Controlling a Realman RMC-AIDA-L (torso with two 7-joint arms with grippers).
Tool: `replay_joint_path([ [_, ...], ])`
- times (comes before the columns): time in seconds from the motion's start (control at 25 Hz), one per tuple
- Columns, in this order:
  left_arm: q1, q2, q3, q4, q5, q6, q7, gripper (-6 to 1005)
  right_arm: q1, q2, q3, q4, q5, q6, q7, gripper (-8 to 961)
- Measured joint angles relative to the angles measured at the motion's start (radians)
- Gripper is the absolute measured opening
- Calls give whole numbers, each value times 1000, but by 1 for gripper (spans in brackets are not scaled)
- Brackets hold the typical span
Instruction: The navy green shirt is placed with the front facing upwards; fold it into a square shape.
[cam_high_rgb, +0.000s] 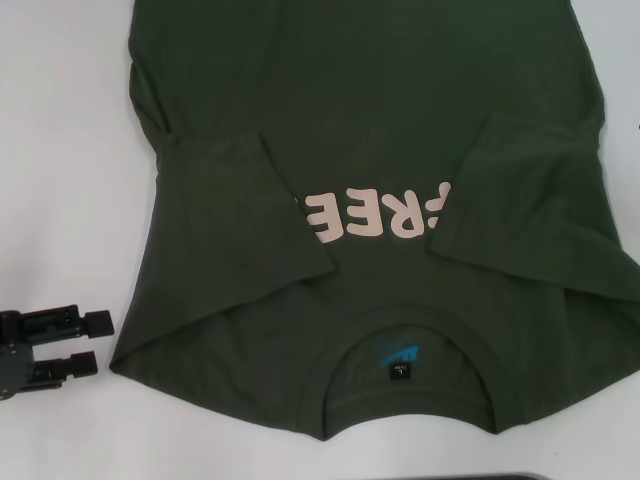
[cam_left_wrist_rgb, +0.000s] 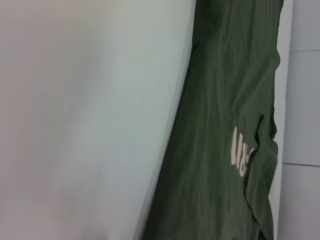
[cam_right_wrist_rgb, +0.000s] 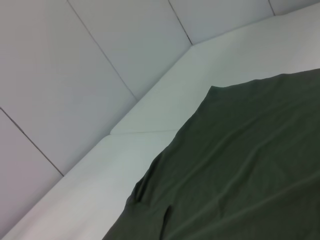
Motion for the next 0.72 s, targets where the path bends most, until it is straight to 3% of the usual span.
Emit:
replay_joint_path([
  [0.72,-22,-11,3,11,47,-66,-34,774,8,-6,22,14,3,2,1,820],
])
